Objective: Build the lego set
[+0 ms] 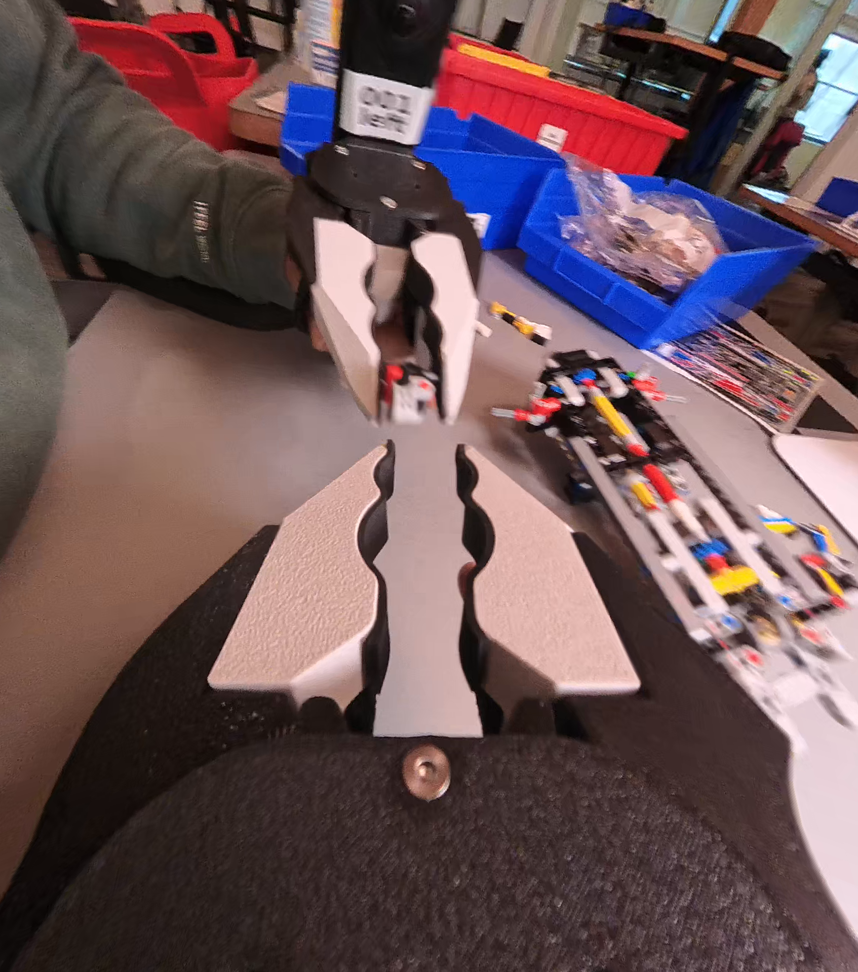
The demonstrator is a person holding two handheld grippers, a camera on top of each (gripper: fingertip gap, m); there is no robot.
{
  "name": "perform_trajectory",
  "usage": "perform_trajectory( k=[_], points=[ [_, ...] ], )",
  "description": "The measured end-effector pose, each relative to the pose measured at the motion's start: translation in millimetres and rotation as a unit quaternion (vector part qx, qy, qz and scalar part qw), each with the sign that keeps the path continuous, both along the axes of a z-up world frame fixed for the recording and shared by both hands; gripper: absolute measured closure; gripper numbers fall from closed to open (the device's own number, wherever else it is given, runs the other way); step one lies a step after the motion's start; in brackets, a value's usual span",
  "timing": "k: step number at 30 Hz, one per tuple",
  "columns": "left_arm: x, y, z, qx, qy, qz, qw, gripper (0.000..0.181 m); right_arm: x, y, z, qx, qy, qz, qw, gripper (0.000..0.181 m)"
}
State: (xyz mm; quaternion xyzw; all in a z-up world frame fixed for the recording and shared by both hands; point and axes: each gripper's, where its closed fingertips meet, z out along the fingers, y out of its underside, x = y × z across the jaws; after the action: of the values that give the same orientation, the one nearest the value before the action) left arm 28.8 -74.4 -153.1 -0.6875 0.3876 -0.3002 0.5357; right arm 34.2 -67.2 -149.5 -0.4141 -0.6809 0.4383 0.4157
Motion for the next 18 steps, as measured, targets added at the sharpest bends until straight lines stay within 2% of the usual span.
perform_trajectory(
  k=[4, 7, 9, 12, 14, 17, 18],
  points=[
    [-18, 12, 13, 0.011, -0.026, 0.043, 0.999, 0.157, 12, 88, -1, 0.026, -0.032, -0.124, 0.991, 0.152],
    [-26, 18, 16, 0.019, -0.03, 0.064, 0.997, 0.157, 23, 143, -8, 0.01, -0.057, -0.175, 0.983, 0.151],
    [-28, 22, 14, 0.017, -0.031, 0.072, 0.997, 0.157, 24, 165, -17, 0.006, -0.083, -0.172, 0.982, 0.143],
    [-31, 27, 10, 0.018, -0.026, 0.084, 0.996, 0.157, 20, 171, -44, 0.021, -0.157, -0.122, 0.98, 0.117],
    [-34, 31, 8, 0.018, -0.023, 0.093, 0.995, 0.157, 12, 173, -52, 0.053, -0.175, -0.096, 0.978, 0.104],
    [-40, 35, 6, 0.014, -0.025, 0.104, 0.994, 0.157, 0, 173, -56, 0.087, -0.188, -0.056, 0.977, 0.096],
    [-42, 36, 5, 0.012, -0.026, 0.107, 0.994, 0.157, -3, 175, -58, 0.104, -0.195, -0.046, 0.974, 0.099]
  ],
)
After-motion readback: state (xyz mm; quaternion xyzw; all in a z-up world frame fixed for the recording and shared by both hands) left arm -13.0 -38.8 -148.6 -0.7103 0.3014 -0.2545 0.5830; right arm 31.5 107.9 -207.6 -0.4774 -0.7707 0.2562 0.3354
